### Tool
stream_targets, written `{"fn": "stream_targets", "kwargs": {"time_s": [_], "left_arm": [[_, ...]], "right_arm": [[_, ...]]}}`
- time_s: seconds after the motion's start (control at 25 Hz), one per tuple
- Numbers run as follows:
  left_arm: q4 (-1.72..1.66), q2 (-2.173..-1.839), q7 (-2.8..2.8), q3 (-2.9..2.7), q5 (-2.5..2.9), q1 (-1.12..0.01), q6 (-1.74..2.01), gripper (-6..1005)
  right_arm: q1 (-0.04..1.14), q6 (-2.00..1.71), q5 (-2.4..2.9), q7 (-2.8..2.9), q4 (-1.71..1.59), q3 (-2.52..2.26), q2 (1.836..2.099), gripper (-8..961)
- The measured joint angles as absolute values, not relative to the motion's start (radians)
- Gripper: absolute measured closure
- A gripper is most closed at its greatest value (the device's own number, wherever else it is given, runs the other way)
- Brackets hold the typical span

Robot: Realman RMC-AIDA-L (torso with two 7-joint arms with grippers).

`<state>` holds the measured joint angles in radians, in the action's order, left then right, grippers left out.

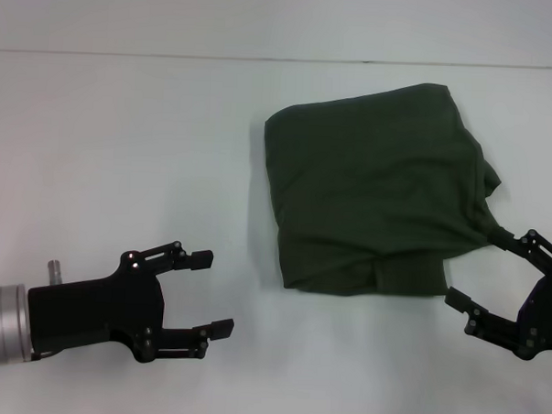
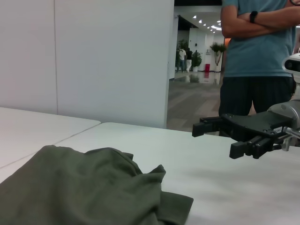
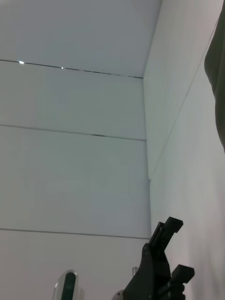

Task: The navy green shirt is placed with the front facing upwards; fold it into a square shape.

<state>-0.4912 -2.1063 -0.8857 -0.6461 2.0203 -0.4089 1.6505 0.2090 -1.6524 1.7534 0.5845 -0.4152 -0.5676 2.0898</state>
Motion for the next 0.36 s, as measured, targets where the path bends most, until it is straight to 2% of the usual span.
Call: {"fn": "stream_targets", "kwargs": {"time_s": [0.36], "left_arm": [[-0.495,-2.105,-0.888,-0.644,2.024,-0.406,1.648,127]], "right_arm": [[0.223,-1.652,1.753,0.584,-0.413,-0.566,2.091,24]]}}
